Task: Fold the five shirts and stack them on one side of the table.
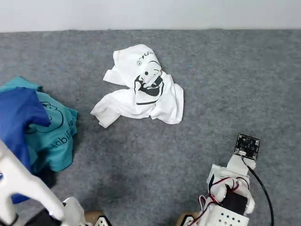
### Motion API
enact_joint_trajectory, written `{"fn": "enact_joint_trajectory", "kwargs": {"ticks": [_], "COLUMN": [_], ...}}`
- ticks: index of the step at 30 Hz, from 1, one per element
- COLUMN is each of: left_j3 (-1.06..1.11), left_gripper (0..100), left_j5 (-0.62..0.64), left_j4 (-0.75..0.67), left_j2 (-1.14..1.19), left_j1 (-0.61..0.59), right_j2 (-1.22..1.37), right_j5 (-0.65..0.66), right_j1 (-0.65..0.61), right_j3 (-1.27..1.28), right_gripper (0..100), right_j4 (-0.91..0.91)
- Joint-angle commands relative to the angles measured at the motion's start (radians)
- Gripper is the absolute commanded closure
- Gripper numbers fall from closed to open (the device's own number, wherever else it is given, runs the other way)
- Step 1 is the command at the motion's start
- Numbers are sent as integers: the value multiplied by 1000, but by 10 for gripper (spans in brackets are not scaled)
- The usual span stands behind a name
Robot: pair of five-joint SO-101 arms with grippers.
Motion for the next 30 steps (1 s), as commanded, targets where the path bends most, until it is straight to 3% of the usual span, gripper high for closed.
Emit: {"fn": "enact_joint_trajectory", "kwargs": {"ticks": [1, 6, 13, 17, 23, 30], "left_j3": [10, 104, 145, 166, 272, 294], "left_gripper": [717, 727, 907, 988, 985, 985], "left_j5": [-2, 3, 193, 212, 212, 212], "left_j4": [57, 201, 298, 315, 353, 367], "left_j2": [-114, -198, -250, -249, -255, -258], "left_j1": [20, 120, 296, 420, 559, 568], "right_j2": [-8, -8, -8, -8, -8, -8], "right_j5": [8, 8, 8, 8, 8, 8], "right_j1": [15, 15, 15, 15, 15, 12], "right_j3": [14, 14, 14, 14, 14, 14], "right_gripper": [989, 989, 989, 989, 989, 988], "right_j4": [4, 4, 4, 4, 4, 4]}}
